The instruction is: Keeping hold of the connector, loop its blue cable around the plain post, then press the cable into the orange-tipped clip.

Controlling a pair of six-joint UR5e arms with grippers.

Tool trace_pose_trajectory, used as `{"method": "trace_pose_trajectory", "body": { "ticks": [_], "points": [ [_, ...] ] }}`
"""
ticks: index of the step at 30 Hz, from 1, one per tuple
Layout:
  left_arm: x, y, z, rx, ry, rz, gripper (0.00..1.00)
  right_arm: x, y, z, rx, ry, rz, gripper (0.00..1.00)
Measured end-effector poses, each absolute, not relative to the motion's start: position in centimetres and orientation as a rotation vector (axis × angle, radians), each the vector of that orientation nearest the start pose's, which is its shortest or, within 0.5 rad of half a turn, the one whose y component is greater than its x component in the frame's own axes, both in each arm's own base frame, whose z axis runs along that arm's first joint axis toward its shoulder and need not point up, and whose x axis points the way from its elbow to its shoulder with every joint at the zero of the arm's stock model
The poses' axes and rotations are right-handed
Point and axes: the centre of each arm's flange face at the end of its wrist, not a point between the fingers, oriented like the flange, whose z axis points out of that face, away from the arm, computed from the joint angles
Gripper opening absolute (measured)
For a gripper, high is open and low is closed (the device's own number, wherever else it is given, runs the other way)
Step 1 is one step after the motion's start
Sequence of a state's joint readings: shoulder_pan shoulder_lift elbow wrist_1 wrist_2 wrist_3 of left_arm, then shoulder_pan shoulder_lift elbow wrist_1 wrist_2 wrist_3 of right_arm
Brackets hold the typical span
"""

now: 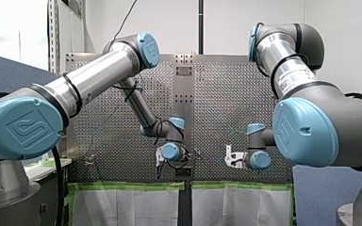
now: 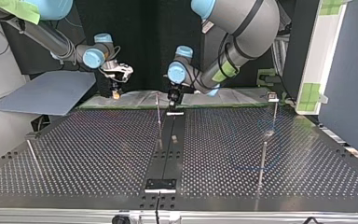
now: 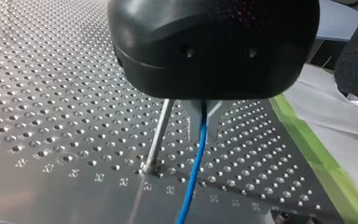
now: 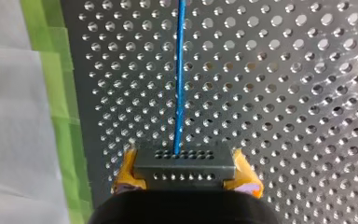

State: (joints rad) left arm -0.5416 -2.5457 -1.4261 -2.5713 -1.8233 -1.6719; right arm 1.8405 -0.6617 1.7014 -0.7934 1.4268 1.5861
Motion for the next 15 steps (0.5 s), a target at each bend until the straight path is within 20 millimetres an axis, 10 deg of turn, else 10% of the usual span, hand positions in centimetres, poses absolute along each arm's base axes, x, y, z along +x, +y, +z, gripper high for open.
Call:
{"method": "trace_pose_trajectory", "body": {
  "ticks": [6,15],
  "points": [
    [53.4,-44.8,-0.6,0.224,1.813,-0.224,0.18,30.8,-55.5,-2.7,1.718,-1.154,1.368,0.0],
    [53.3,-44.7,-0.6,0.225,1.818,-0.21,0.59,31.1,-55.7,-2.6,1.73,-1.144,1.359,0.0]
  ]
}}
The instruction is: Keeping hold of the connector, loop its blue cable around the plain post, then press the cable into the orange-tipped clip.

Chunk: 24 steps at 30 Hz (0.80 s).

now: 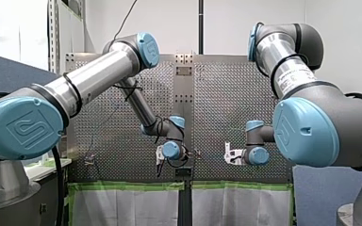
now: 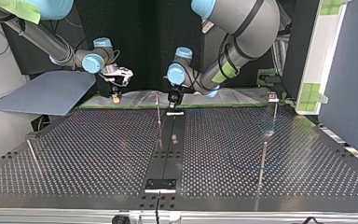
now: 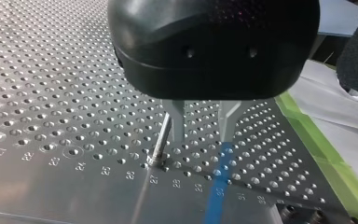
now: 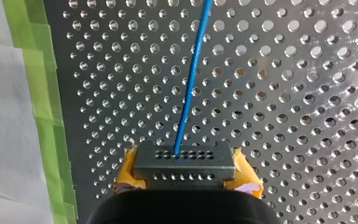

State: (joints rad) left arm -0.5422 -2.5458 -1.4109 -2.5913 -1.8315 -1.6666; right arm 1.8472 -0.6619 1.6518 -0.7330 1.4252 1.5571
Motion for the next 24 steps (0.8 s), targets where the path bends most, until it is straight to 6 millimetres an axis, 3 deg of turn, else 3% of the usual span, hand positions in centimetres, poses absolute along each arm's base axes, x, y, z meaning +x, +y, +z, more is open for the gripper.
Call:
{"method": "trace_pose_trajectory", "body": {
  "ticks": [10,12,14,15,16,17,24],
  "points": [
    [52.77,-44.79,-0.77,0.271,1.842,-0.185,0.59,31.43,-55.45,-2.59,1.745,-1.133,1.361,0.0],
    [52.77,-44.74,-0.8,0.273,1.846,-0.184,0.64,31.45,-55.44,-2.59,1.746,-1.132,1.361,0.0],
    [52.79,-44.65,-0.82,0.274,1.849,-0.184,0.79,31.46,-55.43,-2.59,1.747,-1.132,1.362,0.0],
    [52.8,-44.63,-0.83,0.274,1.85,-0.185,0.79,31.48,-55.42,-2.59,1.747,-1.132,1.362,0.0],
    [52.8,-44.63,-0.83,0.274,1.851,-0.187,0.94,31.48,-55.42,-2.6,1.748,-1.132,1.362,0.0],
    [52.8,-44.64,-0.84,0.276,1.852,-0.191,1.0,31.49,-55.41,-2.59,1.748,-1.131,1.362,0.0],
    [52.52,-44.68,-0.96,0.291,1.869,-0.195,1.0,31.53,-55.39,-2.59,1.749,-1.131,1.363,0.0]
  ]
}}
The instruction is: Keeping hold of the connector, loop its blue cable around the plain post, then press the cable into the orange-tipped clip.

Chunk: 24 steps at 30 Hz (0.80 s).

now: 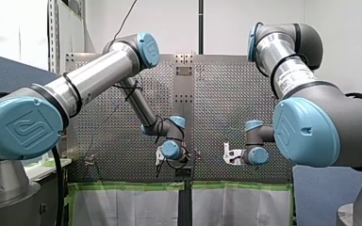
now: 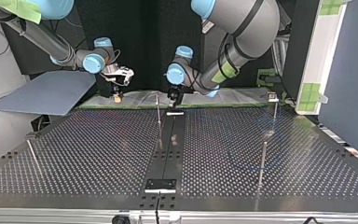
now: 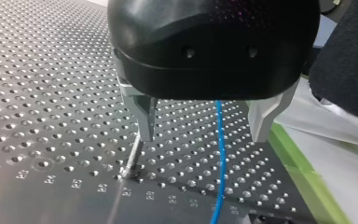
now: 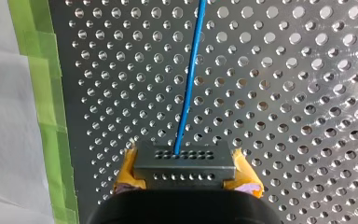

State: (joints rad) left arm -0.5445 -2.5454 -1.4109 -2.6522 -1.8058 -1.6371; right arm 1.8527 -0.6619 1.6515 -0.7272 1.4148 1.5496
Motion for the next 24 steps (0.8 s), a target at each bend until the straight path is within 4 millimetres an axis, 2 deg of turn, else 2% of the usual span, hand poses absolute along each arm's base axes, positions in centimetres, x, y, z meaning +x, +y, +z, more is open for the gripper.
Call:
{"method": "trace_pose_trajectory", "body": {
  "ticks": [9,15,24],
  "points": [
    [51.4,-44.5,-1.3,0.307,1.925,-0.151,1.0,31.6,-55.3,-2.6,1.756,-1.135,1.36,0.0],
    [49.0,-45.2,-1.6,0.36,1.944,-0.147,1.0,31.6,-55.1,-2.7,1.766,-1.137,1.36,0.0],
    [46.0,-46.3,0.6,0.359,1.89,-0.21,1.0,31.7,-55.0,-2.7,1.773,-1.136,1.362,0.0]
  ]
}}
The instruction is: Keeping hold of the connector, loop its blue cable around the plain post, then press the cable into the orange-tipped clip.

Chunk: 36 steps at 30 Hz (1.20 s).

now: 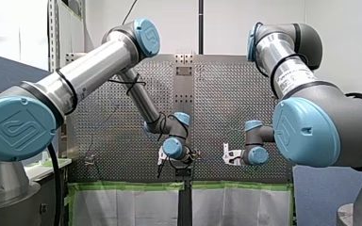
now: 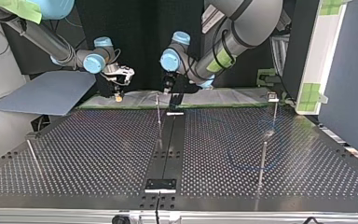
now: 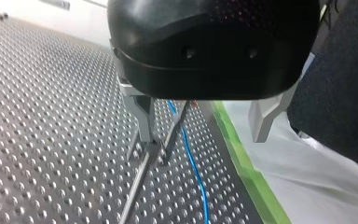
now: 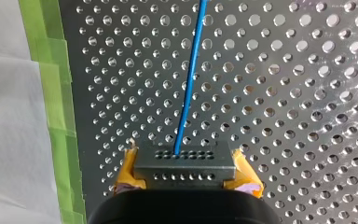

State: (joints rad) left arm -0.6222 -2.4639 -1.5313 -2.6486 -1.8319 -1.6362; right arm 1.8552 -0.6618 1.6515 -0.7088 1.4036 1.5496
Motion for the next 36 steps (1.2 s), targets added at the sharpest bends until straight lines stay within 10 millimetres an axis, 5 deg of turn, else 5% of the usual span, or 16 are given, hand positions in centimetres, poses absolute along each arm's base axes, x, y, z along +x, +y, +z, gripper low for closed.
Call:
{"method": "trace_pose_trajectory", "body": {
  "ticks": [12,36],
  "points": [
    [43.3,-47.5,0.1,0.382,1.873,-0.251,1.0,31.8,-54.9,-2.8,1.783,-1.137,1.364,0.0],
    [43.9,-48.4,0.7,0.338,1.815,-0.293,1.0,31.8,-54.8,-2.8,1.787,-1.143,1.362,0.0]
  ]
}}
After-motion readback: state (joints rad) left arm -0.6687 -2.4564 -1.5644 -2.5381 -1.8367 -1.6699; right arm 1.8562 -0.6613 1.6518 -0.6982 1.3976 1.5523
